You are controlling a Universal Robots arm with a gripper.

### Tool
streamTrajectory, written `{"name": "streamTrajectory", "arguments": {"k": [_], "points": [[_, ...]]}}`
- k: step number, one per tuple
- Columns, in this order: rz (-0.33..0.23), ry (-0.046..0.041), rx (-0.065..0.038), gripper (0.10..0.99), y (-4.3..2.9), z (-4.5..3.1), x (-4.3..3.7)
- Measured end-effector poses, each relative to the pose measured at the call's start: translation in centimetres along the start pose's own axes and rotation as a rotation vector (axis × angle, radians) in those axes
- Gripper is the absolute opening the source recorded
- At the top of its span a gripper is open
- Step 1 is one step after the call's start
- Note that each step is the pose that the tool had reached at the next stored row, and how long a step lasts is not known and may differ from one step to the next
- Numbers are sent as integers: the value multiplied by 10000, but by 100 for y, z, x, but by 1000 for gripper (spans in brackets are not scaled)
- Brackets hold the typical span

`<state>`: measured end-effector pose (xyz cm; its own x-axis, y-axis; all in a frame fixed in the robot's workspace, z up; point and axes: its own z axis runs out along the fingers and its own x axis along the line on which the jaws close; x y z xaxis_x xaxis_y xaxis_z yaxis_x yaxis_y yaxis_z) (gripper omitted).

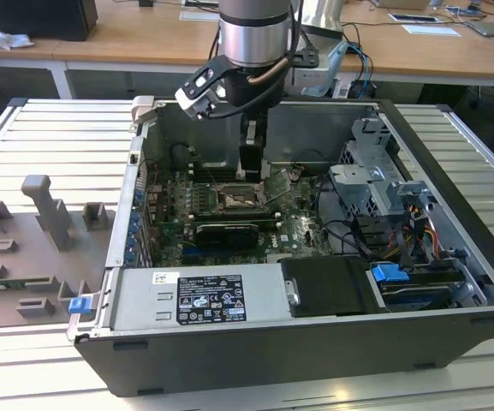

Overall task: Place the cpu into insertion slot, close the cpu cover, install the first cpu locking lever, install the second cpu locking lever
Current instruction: 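Place the cpu into insertion slot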

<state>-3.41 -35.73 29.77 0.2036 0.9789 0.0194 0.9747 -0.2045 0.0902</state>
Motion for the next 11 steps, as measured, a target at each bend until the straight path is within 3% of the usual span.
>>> {"name": "streamTrajectory", "arguments": {"k": [6, 11], "points": [[-1092, 107, 23, 537, -8, 68, -1], [-1348, 130, 31, 537, -13, 98, -3]]}}
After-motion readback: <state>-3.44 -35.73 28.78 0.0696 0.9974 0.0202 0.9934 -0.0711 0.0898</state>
